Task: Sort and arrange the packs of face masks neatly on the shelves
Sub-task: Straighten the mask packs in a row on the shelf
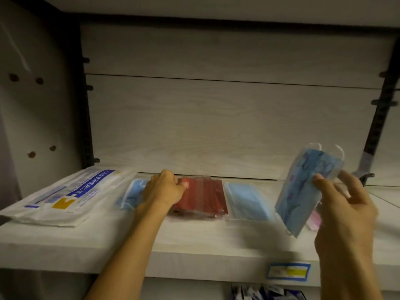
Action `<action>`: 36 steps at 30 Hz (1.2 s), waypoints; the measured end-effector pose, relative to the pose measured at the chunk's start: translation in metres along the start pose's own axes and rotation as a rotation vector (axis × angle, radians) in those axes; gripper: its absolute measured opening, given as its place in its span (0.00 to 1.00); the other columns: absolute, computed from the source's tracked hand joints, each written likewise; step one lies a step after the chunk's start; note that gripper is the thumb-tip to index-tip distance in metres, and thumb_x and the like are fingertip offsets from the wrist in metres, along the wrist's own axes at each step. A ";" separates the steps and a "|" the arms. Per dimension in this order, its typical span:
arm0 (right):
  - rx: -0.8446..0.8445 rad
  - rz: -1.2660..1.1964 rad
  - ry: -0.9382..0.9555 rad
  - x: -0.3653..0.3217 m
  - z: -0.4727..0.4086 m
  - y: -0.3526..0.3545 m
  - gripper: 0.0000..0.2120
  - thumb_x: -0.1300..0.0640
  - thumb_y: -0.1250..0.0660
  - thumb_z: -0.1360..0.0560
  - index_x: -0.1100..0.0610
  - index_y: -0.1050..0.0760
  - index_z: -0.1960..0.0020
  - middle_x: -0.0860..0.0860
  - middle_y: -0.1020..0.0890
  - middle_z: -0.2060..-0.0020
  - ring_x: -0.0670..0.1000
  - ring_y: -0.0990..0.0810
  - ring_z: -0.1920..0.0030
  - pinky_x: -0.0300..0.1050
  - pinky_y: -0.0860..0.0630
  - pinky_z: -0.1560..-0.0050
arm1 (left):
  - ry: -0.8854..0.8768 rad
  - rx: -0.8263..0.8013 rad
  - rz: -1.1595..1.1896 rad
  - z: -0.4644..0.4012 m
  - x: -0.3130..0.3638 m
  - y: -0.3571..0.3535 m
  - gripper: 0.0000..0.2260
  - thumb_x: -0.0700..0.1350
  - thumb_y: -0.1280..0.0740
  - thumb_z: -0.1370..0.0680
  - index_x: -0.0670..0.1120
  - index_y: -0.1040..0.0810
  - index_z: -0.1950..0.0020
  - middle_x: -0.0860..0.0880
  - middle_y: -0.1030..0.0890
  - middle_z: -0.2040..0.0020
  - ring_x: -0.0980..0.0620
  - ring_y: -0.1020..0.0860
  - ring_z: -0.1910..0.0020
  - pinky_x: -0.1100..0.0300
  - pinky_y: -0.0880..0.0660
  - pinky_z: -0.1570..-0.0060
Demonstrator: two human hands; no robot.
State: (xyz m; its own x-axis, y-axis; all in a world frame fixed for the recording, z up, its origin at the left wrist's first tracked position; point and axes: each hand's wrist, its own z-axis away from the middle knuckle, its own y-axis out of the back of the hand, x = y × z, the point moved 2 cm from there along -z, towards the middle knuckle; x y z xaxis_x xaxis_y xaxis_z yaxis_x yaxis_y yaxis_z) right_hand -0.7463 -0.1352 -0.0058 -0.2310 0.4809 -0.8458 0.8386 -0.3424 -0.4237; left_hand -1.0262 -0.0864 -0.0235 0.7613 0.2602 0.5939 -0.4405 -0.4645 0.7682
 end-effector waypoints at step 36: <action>-0.475 0.556 -0.071 0.071 0.160 -0.232 0.24 0.47 0.31 0.26 0.55 0.30 0.34 0.51 0.24 0.38 0.52 0.25 0.38 0.48 0.28 0.37 | -0.230 0.298 0.164 -0.011 -0.144 0.157 0.03 0.46 0.35 0.21 0.48 0.24 0.49 0.46 0.18 0.52 0.50 0.23 0.61 0.63 0.31 0.70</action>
State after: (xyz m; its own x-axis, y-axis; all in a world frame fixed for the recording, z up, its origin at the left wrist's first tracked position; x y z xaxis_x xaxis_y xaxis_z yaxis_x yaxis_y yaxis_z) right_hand -1.0359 -0.1508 -0.0196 0.2729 0.2794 -0.9206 0.9609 -0.1263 0.2465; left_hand -1.2104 -0.1880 0.0138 0.7935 -0.0180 0.6083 -0.4337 -0.7180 0.5444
